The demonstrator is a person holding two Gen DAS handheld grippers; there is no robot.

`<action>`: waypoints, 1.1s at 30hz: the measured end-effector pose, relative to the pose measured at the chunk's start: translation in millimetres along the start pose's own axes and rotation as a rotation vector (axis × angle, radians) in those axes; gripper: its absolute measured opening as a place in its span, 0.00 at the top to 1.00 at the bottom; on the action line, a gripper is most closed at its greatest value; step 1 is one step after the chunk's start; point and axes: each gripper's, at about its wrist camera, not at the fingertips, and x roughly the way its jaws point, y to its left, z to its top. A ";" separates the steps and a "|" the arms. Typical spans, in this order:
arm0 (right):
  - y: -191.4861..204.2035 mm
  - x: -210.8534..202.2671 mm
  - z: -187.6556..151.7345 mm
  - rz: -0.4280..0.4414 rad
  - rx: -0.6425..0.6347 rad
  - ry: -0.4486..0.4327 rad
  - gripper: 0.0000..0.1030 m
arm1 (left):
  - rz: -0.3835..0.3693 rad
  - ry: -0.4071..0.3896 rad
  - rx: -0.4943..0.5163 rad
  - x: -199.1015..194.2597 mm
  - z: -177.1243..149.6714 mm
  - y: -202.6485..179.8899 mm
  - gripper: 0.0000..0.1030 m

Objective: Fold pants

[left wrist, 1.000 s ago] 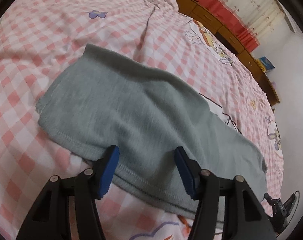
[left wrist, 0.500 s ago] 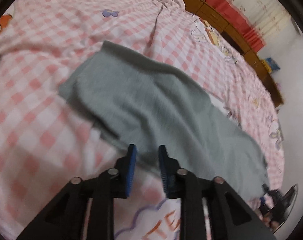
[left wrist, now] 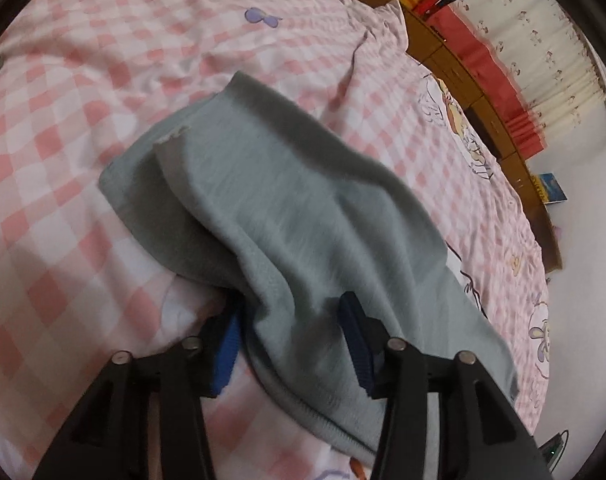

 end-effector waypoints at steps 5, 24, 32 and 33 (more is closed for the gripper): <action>-3.3 -3.3 5.6 0.051 0.021 -0.024 0.84 | -0.012 -0.052 0.043 -15.8 -0.5 -4.4 0.90; -31.1 -120.6 -17.2 -0.102 -0.187 -0.006 0.87 | 0.016 0.052 0.307 -108.0 -101.7 -1.0 0.87; -51.1 -102.2 -30.9 -0.240 -0.212 0.067 0.69 | 0.191 -0.065 0.405 -131.8 -104.1 15.2 0.58; -50.7 -106.8 -30.9 -0.253 -0.219 0.063 0.67 | 0.200 -0.079 0.412 -135.0 -101.9 17.9 0.58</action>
